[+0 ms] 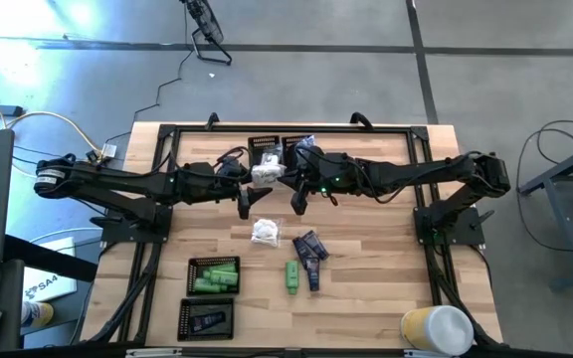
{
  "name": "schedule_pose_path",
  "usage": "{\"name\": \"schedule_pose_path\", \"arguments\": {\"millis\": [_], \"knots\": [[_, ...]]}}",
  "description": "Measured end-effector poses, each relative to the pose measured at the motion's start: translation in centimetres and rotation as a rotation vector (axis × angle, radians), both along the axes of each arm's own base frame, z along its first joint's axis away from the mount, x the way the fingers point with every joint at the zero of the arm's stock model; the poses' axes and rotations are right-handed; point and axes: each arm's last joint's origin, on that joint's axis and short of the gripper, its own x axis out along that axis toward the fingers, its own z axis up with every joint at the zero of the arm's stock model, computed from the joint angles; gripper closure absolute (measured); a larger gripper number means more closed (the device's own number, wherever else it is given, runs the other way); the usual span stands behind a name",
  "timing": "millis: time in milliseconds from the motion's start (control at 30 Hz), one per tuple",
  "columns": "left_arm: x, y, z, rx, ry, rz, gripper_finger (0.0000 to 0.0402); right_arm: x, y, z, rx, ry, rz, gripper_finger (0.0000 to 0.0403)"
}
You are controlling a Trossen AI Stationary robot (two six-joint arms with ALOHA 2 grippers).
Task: Pick & Place Travel size toiletries
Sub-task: Put the white cotton pack into the top middle basket
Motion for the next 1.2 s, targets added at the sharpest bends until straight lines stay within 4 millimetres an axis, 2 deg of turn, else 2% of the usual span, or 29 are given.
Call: {"name": "schedule_pose_path", "arguments": {"millis": [200,500,1200], "knots": [[0.00,0.00,0.00,0.001,0.000,0.000,0.0169,0.00,0.00,0.00,0.000,0.000,0.000,0.0400],[0.00,0.00,0.00,0.001,0.000,0.000,0.0233,0.00,0.00,0.00,0.000,0.000,0.000,0.0400],[-0.02,0.00,0.00,0.019,0.004,-0.002,0.0339,0.00,0.00,-0.02,0.000,0.001,0.000,0.0400]]}}
